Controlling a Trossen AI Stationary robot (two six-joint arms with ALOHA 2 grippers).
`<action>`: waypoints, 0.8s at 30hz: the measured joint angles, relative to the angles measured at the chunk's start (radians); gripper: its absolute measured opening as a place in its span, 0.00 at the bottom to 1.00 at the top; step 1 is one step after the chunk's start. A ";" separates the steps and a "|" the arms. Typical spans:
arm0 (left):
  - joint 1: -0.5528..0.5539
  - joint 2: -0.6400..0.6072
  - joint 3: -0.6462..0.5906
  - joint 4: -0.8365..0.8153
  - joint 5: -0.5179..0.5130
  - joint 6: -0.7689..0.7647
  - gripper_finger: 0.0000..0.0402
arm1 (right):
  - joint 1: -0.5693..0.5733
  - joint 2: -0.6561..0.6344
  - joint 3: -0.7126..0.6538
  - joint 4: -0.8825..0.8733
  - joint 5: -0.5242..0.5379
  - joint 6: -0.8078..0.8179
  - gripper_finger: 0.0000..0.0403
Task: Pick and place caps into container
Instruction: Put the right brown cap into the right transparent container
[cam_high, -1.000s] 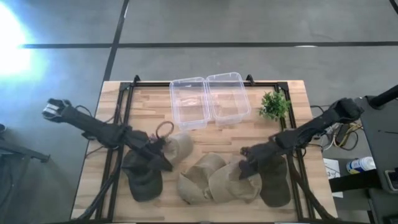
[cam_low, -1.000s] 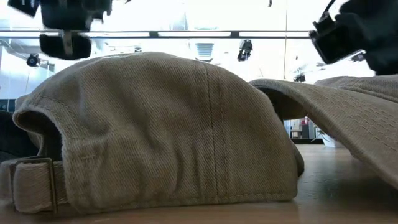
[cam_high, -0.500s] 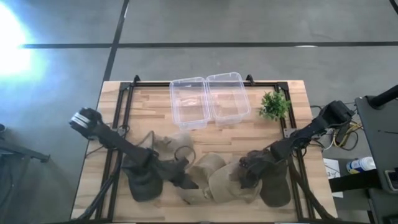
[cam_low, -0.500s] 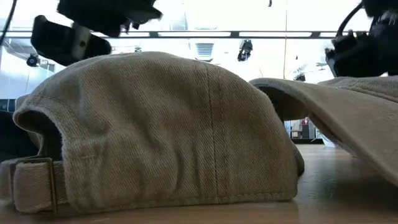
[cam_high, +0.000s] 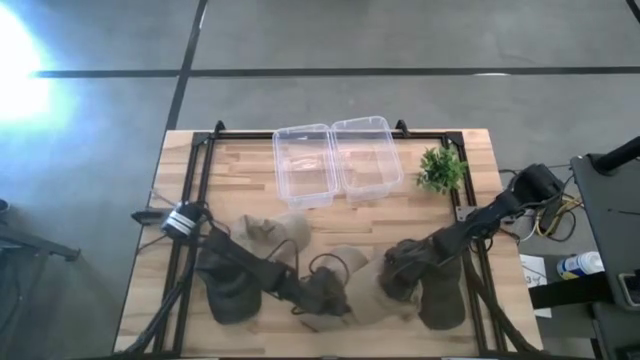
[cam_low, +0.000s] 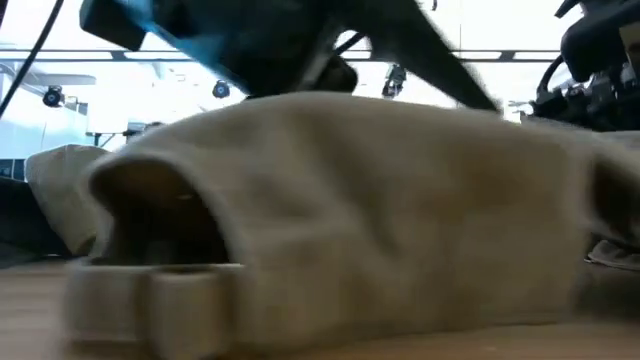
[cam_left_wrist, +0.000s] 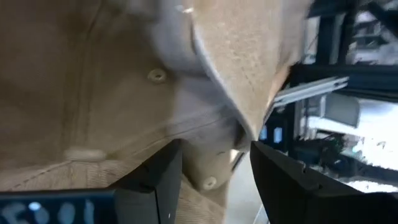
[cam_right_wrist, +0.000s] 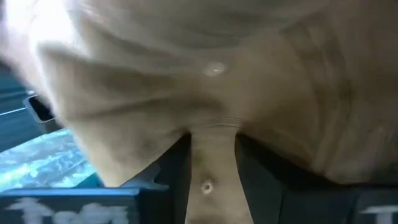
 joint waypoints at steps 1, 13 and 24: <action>0.001 0.011 0.015 0.002 -0.015 0.000 0.46 | 0.000 0.013 0.003 0.006 -0.004 0.000 0.30; 0.021 0.010 0.095 0.000 -0.166 0.124 0.46 | 0.000 0.118 0.037 0.128 -0.017 -0.011 0.30; 0.035 0.016 0.088 -0.021 -0.142 0.142 0.46 | -0.003 0.123 0.067 0.149 0.022 -0.021 0.30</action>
